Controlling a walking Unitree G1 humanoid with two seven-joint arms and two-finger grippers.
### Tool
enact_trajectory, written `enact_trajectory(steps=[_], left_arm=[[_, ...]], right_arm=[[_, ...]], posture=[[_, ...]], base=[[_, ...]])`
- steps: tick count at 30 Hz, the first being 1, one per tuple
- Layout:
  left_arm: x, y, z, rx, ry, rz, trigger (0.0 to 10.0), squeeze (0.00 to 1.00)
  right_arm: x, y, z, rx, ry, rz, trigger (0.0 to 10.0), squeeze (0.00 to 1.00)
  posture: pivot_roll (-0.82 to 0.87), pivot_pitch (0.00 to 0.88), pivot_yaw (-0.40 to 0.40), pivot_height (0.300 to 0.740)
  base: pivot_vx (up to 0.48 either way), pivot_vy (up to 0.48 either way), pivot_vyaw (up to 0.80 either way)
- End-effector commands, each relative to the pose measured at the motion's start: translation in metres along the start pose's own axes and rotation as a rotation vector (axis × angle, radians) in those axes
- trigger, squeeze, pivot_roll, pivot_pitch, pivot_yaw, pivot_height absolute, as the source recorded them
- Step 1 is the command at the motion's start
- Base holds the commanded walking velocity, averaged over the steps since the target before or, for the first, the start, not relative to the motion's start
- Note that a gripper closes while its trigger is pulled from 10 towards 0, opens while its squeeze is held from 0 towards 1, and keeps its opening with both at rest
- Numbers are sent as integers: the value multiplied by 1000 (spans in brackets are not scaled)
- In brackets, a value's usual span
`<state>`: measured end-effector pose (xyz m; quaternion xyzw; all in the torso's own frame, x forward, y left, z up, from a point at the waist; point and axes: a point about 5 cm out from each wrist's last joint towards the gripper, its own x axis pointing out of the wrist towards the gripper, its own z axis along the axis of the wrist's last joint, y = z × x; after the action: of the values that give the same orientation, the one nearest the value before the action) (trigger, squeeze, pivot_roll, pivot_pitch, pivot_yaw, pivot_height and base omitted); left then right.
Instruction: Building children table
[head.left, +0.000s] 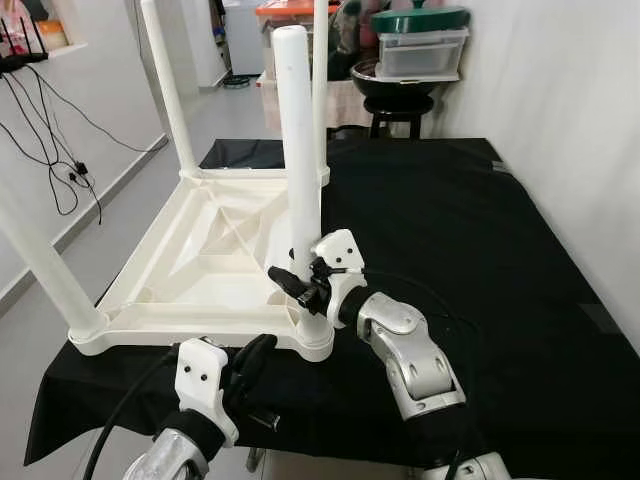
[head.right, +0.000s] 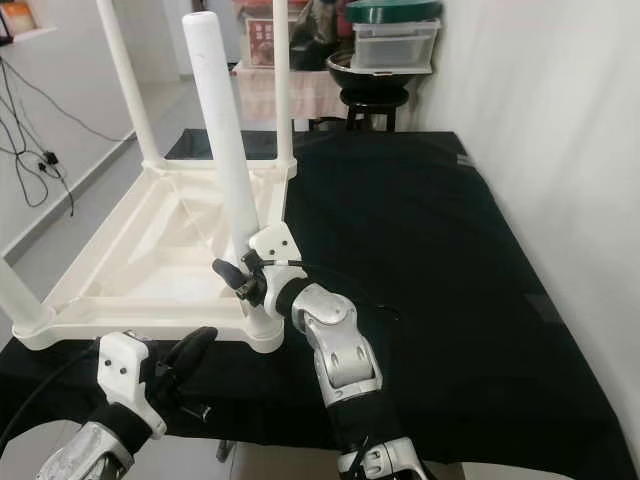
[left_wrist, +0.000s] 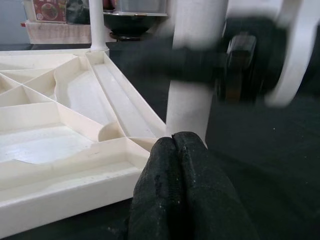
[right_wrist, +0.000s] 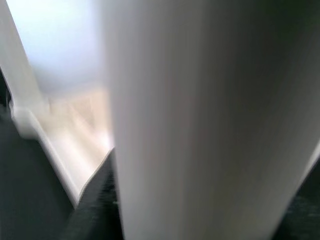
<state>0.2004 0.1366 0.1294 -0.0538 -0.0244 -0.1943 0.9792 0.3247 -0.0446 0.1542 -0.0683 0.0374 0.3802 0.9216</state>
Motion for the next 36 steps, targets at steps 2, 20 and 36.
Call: enact_trajectory(steps=[2, 20, 36], left_arm=[[1, 2, -3, 6, 15, 14, 10000, 0], [3, 0, -5, 2, 15, 8, 10000, 0], [2, -3, -4, 0, 14, 7, 10000, 0]], right_arm=[[1, 1, -6, 61, 47, 16, 10000, 1000], [3, -21, 24, 2, -58, 678, 10000, 0], [-7, -48, 1, 85, -40, 574, 0, 0]], posture=[[36, 23, -24, 740], [47, 3, -29, 740], [41, 21, -30, 740]], base=[[0, 0, 0], [0, 0, 0], [0, 0, 0]])
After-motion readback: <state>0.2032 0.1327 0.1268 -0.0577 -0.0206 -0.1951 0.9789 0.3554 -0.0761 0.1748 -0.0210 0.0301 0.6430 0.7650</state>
